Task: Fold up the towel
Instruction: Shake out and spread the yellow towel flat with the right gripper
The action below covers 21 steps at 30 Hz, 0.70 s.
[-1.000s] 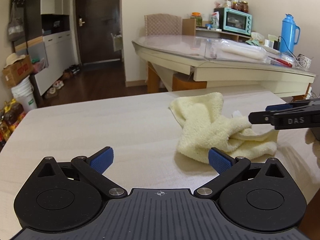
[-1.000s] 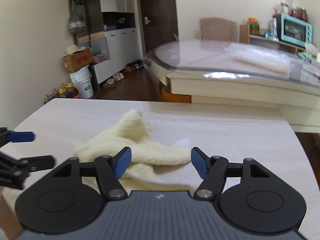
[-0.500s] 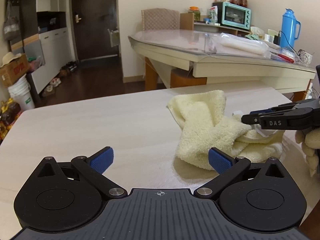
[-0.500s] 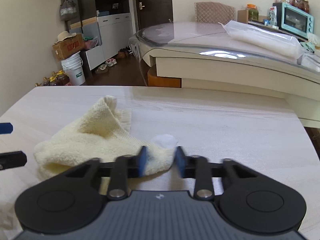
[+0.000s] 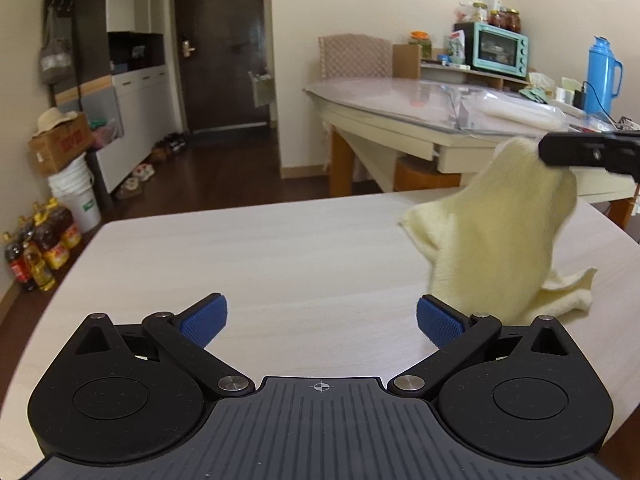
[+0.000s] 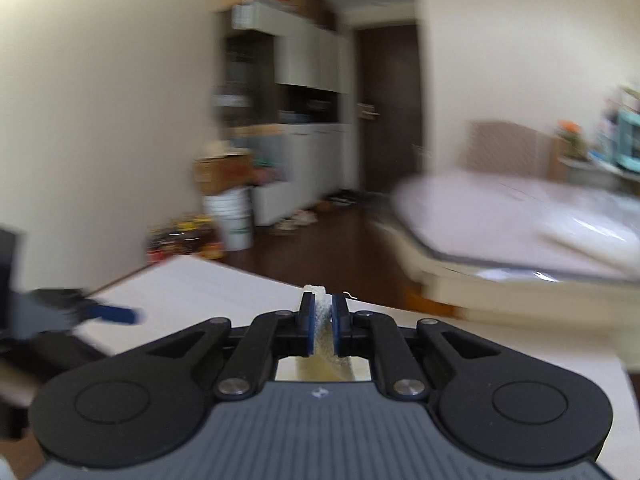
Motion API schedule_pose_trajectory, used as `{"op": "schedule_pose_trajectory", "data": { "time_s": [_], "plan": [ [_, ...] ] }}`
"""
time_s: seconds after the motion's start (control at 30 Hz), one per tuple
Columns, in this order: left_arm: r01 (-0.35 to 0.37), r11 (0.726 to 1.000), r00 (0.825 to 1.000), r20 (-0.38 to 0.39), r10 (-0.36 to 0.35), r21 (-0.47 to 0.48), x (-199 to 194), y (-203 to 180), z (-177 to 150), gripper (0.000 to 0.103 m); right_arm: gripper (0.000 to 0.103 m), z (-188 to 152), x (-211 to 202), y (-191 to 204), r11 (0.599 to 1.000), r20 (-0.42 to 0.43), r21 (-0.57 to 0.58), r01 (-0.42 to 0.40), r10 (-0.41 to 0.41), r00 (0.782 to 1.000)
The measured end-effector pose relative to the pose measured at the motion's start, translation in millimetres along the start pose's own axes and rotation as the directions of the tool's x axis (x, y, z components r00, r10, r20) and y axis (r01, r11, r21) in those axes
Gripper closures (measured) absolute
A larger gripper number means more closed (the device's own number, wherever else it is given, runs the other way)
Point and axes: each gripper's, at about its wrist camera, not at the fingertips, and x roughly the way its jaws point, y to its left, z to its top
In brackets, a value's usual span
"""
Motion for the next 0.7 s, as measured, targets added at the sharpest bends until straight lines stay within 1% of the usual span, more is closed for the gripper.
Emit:
{"op": "schedule_pose_trajectory", "data": {
  "time_s": [0.1,0.2,0.27,0.3,0.4,0.47,0.57,0.63,0.67,0.7],
  "plan": [
    [0.022,0.999,1.000,0.004,-0.022,0.031,-14.5,23.8,-6.8,0.000,0.094,-11.1,15.1,45.7,0.991,-0.054,-0.084,-0.104,0.100,0.994],
    [0.036,0.993,0.999,0.012,-0.038,0.115,-26.4,39.2,-16.1,0.000,0.094,-25.7,28.5,74.2,0.979,-0.113,-0.103,-0.177,0.166,0.980],
    [0.031,0.987,0.999,0.002,-0.032,0.159,-30.1,46.4,-22.5,0.000,0.094,-33.7,37.9,86.6,0.972,-0.154,-0.106,-0.208,0.190,0.970],
    [0.030,0.986,1.000,-0.009,-0.029,0.165,-30.1,48.8,-24.9,0.000,0.092,-36.7,42.0,91.9,0.970,-0.176,-0.110,-0.219,0.197,0.964],
    [0.032,0.985,0.999,-0.039,-0.026,0.172,-28.2,53.5,-29.4,0.000,0.077,-40.8,43.8,99.1,0.966,-0.194,-0.116,-0.231,0.206,0.959],
    [0.046,0.985,0.998,-0.043,-0.039,0.166,-26.7,53.4,-29.0,0.000,0.077,-39.2,36.3,94.6,0.971,-0.175,-0.112,-0.211,0.189,0.966],
    [0.082,0.984,0.996,-0.042,-0.077,0.157,-19.4,48.6,-21.4,0.000,0.074,-36.7,19.2,69.7,0.991,-0.126,-0.067,-0.118,0.109,0.986],
    [0.106,0.981,0.994,-0.033,-0.102,0.163,-9.3,41.1,-11.2,0.000,0.068,-39.5,10.7,41.3,0.999,-0.121,-0.040,-0.021,0.016,0.992],
    [0.111,0.979,0.994,-0.032,-0.107,0.169,-2.5,37.4,-7.3,0.000,0.067,-41.9,7.0,30.8,0.999,-0.124,-0.033,0.018,-0.022,0.992],
    [0.116,0.977,0.993,-0.030,-0.113,0.180,7.5,30.9,0.4,0.000,0.067,-44.5,6.3,16.6,0.996,-0.135,-0.030,0.081,-0.084,0.987]
  ]
}}
